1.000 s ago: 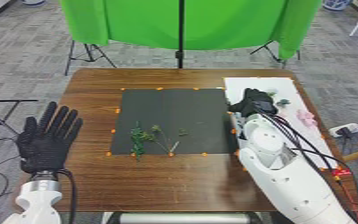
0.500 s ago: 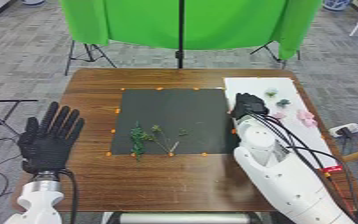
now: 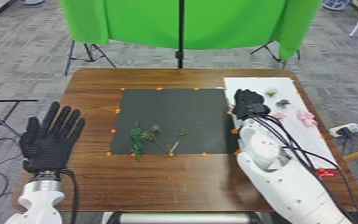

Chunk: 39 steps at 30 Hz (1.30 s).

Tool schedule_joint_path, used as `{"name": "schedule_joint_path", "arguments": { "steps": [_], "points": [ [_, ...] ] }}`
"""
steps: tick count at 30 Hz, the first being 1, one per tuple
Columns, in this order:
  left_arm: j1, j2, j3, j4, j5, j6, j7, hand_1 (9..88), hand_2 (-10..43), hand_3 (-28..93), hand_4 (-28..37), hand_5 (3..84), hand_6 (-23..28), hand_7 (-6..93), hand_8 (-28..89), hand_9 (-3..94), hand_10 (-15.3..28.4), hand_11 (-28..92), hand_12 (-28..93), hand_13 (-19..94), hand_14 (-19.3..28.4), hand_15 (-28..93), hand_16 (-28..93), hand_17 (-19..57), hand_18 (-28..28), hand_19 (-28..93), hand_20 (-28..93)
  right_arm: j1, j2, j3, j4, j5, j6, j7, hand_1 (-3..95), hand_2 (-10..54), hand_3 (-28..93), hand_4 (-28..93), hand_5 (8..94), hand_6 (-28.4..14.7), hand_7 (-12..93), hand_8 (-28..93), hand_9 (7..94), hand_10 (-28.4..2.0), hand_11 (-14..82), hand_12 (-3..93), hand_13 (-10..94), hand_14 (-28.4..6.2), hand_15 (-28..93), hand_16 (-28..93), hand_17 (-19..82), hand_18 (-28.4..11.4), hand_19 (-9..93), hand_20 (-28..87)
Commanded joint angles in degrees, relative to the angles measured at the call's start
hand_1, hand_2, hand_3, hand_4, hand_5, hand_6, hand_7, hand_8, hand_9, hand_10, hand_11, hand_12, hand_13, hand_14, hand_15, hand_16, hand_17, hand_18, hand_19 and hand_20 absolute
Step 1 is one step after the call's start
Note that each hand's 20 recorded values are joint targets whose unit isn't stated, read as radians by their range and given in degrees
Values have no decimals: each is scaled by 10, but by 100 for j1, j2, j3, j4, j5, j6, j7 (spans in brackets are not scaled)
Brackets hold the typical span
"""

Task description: Arrange flowers

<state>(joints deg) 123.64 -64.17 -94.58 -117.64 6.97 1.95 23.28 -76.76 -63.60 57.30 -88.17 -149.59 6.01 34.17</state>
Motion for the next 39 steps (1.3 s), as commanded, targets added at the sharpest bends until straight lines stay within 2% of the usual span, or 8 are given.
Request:
{"name": "schedule_joint_path", "arguments": {
  "steps": [1,9,15,22,25,31,36,39],
  "points": [
    [100,-25,32,17,-35,-31,-57,264,110,763,-283,412,85,87,-94,363,151,150,86,279,154,274,-50,-73,140,284,103,-481,107,41,-808,101,479,420,630,-95,812,-283,677,3,585,83,878,-79,180,441,794,-69,668,447,455,-260,932,660],
    [96,39,6,10,-36,-10,-88,266,113,761,-283,414,85,89,-95,364,151,150,87,281,155,275,-49,-71,139,280,103,-1137,-292,22,-2048,409,72,732,622,-95,829,-283,676,-3,582,88,873,-82,189,448,785,-77,688,443,462,-264,932,676],
    [38,102,45,15,-64,49,-121,265,118,762,-283,416,85,90,-97,367,154,153,86,282,156,276,-49,-72,140,281,106,-1263,-692,-169,-2072,560,-292,1012,623,-95,832,-283,672,-10,574,90,862,-87,204,450,773,-83,696,440,458,-265,932,684],
    [-4,169,106,-17,-301,200,-111,266,119,762,-283,423,91,96,-100,372,155,160,85,286,155,284,-49,-73,141,282,108,-1361,-822,-160,-2063,440,-439,1050,624,-95,831,-283,656,-16,575,90,838,-95,230,448,752,-91,703,439,446,-265,932,688],
    [-8,179,101,-33,-366,134,-135,266,124,764,-283,425,91,98,-102,375,155,164,85,288,155,287,-50,-73,140,283,108,-1385,-837,-100,-2121,658,-583,1151,618,-95,828,-283,646,-20,578,87,822,-108,246,445,741,-95,708,436,443,-267,932,688],
    [50,190,31,-82,-375,138,-97,267,126,763,-283,427,92,101,-103,377,155,169,83,289,155,291,-53,-73,141,284,109,-1452,-860,12,-2322,927,-947,1104,537,-95,803,-283,590,-53,545,60,767,-146,196,349,688,-116,697,374,427,-268,932,689],
    [89,165,28,-99,-405,125,-114,265,129,764,-283,429,92,103,-104,379,155,171,82,289,156,295,-55,-73,140,285,109,-1453,-908,1,-2320,880,-824,1080,472,-95,844,-283,583,-71,463,46,669,-196,273,176,655,-133,687,329,417,-269,932,688],
    [82,160,35,-94,-418,125,-127,264,131,764,-283,429,92,103,-104,380,156,172,82,288,156,296,-57,-73,140,286,109,-1454,-901,-12,-2309,782,-700,1080,429,-95,875,-283,578,-81,427,-143,632,-207,247,163,637,-149,706,261,416,-271,932,690]
  ]
}}
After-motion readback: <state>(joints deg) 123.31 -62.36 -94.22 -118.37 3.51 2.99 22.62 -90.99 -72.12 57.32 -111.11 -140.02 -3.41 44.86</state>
